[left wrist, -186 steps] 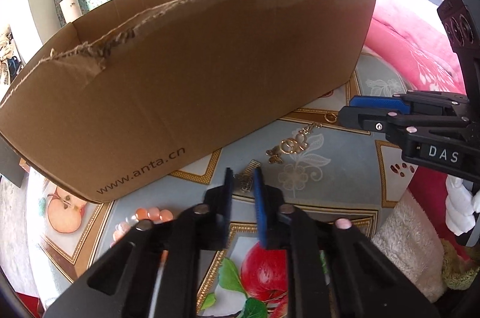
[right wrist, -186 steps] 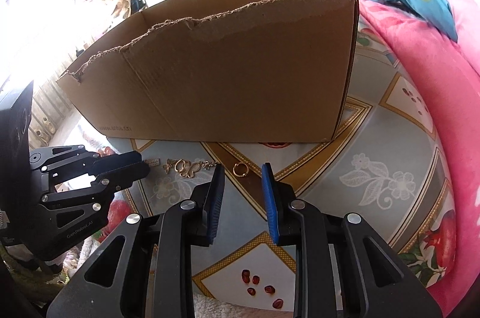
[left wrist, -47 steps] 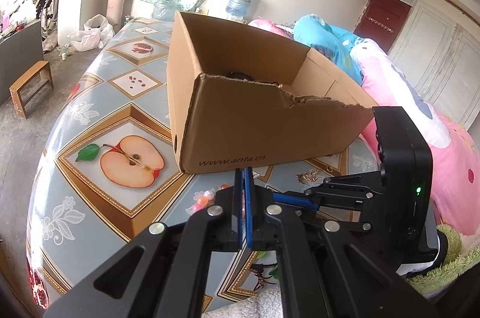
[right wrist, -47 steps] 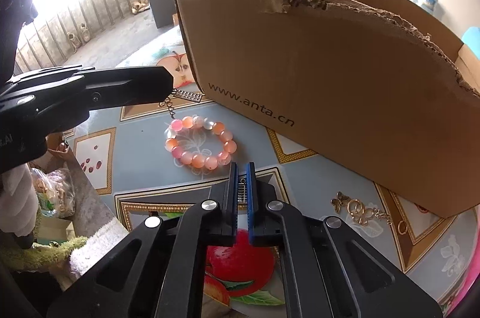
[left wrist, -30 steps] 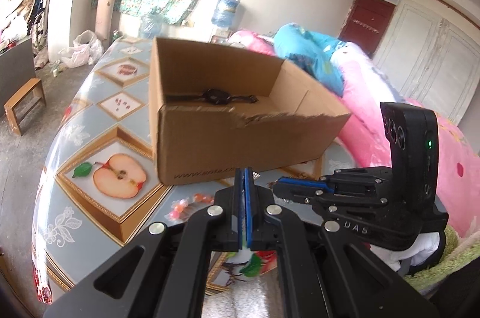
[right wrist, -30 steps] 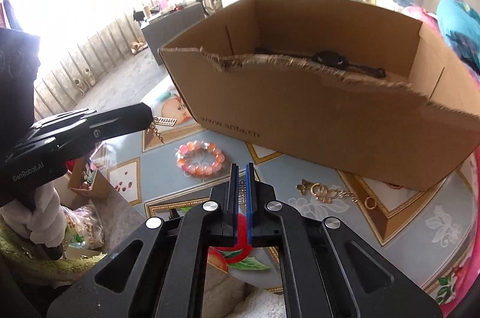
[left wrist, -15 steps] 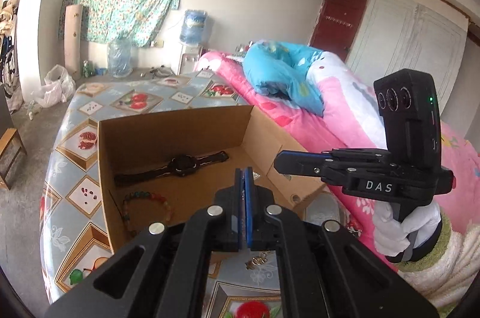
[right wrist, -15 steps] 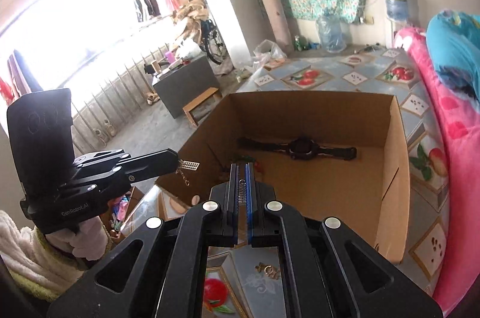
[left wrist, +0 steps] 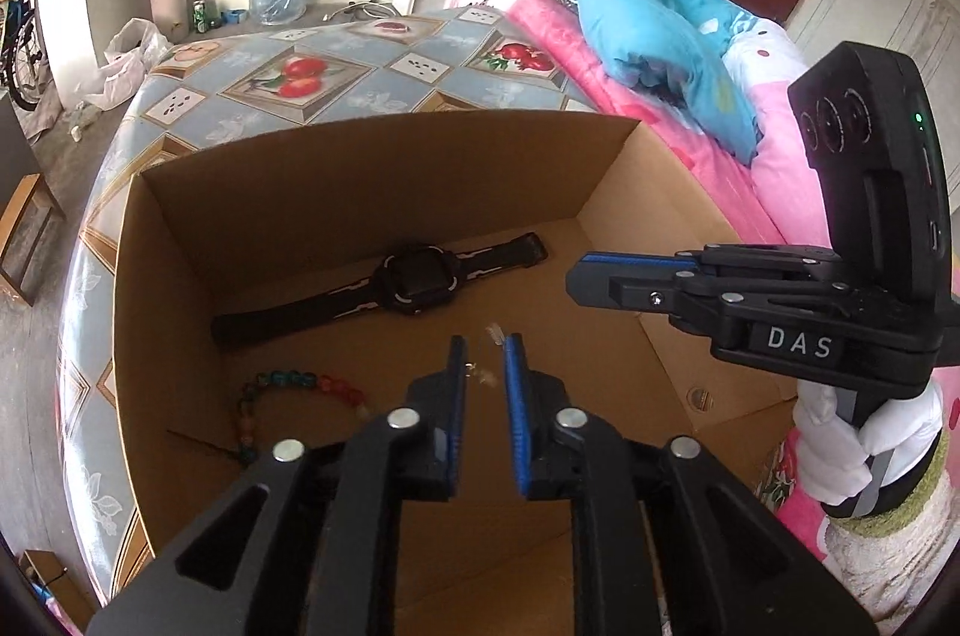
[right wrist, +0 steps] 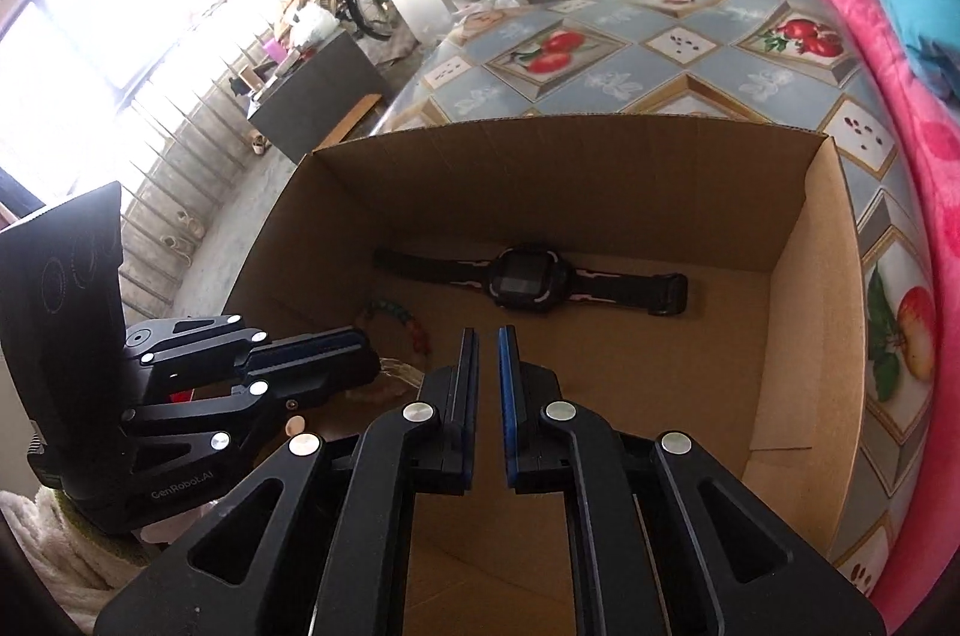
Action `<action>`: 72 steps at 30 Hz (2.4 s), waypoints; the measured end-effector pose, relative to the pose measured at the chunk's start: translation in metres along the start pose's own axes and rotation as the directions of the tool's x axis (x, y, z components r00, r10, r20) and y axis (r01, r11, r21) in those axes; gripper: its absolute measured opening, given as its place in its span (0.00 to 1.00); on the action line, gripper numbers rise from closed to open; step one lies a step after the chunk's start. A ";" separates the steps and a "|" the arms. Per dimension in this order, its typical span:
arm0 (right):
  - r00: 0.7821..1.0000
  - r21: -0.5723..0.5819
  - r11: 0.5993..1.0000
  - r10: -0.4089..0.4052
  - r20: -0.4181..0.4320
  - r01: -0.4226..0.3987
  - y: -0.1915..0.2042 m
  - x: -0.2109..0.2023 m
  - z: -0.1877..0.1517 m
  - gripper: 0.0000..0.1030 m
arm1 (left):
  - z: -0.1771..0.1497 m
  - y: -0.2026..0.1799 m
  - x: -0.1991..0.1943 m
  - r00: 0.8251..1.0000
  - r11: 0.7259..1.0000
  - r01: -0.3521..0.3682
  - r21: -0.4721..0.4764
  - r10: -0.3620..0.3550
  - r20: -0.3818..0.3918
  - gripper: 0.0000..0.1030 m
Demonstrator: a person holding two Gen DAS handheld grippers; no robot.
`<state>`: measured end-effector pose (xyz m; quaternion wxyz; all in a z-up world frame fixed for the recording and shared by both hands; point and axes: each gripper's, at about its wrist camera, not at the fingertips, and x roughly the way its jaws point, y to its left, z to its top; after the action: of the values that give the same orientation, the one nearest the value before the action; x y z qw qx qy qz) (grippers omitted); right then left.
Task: Organize jewelry
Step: 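Open the left tool while the right tool opens, dropping both charms into the box, then move both open tools back over the gold chain on the table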
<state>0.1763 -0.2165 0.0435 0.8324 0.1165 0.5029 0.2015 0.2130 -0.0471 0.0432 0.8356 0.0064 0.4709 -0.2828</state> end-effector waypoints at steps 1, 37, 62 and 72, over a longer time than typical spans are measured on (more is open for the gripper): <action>1.000 0.000 1.000 0.000 0.006 0.000 -0.001 -0.001 0.001 0.07 | 0.000 0.000 0.000 1.000 1.000 -0.001 0.000 0.001 0.001 0.17; 0.941 0.047 0.998 -0.056 0.333 0.042 0.038 -0.120 -0.112 0.44 | -0.098 -0.044 -0.120 0.935 0.999 0.046 0.025 -0.052 0.351 0.62; 0.925 0.095 0.979 -0.200 0.323 0.179 0.020 -0.124 -0.183 0.70 | -0.139 -0.079 -0.102 0.952 0.997 -0.069 -0.026 0.073 0.298 0.68; 0.919 0.092 0.953 -0.303 0.251 0.289 -0.001 -0.093 -0.214 0.76 | -0.163 -0.083 -0.055 0.970 0.987 -0.160 -0.004 0.158 0.184 0.68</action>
<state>-0.0513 -0.2611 0.0171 0.9091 0.0867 0.4052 0.0428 0.0244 -0.0458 0.0173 0.8955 0.0227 0.3880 -0.2168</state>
